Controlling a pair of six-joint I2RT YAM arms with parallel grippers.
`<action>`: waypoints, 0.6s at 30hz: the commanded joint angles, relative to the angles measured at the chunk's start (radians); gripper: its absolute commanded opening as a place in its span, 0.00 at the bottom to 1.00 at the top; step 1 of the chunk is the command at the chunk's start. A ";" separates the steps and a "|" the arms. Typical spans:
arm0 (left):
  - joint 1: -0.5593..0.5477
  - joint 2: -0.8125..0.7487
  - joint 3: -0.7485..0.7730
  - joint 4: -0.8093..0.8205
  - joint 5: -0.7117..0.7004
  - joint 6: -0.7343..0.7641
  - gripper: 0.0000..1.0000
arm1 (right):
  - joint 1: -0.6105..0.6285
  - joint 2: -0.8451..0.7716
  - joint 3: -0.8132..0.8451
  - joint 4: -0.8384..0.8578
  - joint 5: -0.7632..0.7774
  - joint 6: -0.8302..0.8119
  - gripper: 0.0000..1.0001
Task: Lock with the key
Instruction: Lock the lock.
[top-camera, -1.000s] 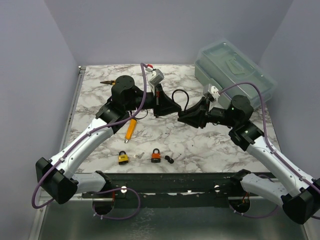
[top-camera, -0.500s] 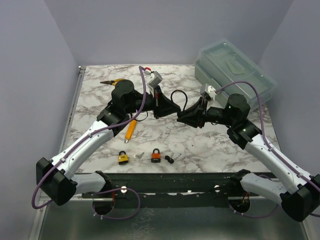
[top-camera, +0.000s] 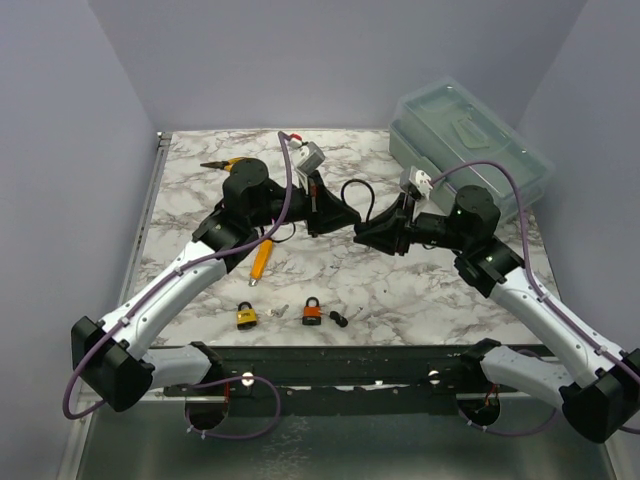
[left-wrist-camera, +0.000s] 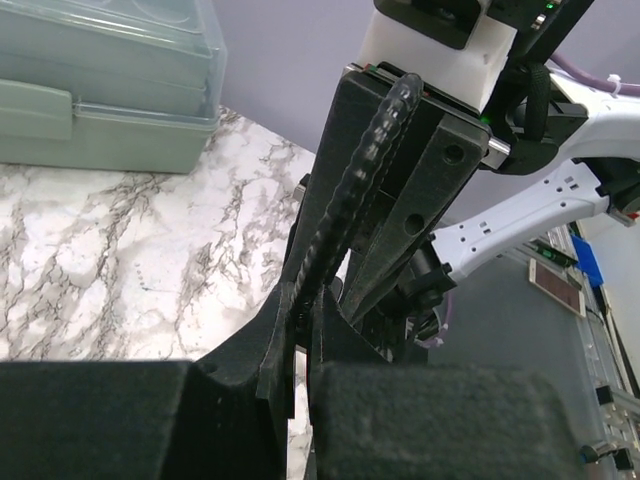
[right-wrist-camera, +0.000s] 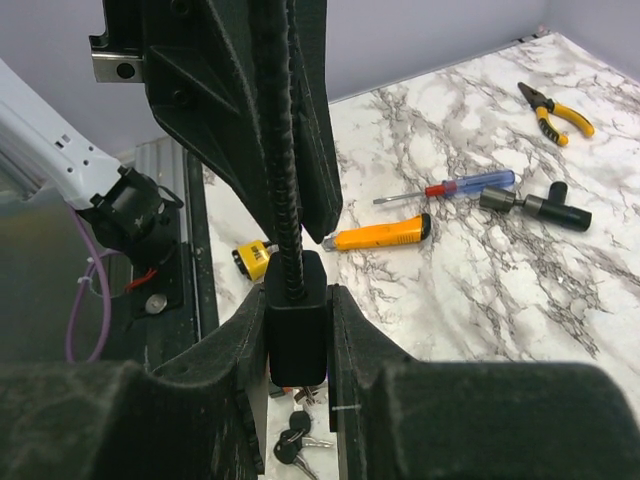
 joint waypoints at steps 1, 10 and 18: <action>-0.001 0.019 0.068 -0.204 0.163 0.101 0.19 | 0.006 -0.050 0.018 0.112 0.060 0.025 0.00; 0.133 0.013 0.206 -0.226 0.283 0.120 0.60 | -0.001 -0.096 -0.051 0.053 0.022 0.016 0.00; 0.092 0.061 0.199 -0.048 0.326 -0.024 0.81 | -0.001 -0.060 -0.054 0.146 -0.065 0.085 0.00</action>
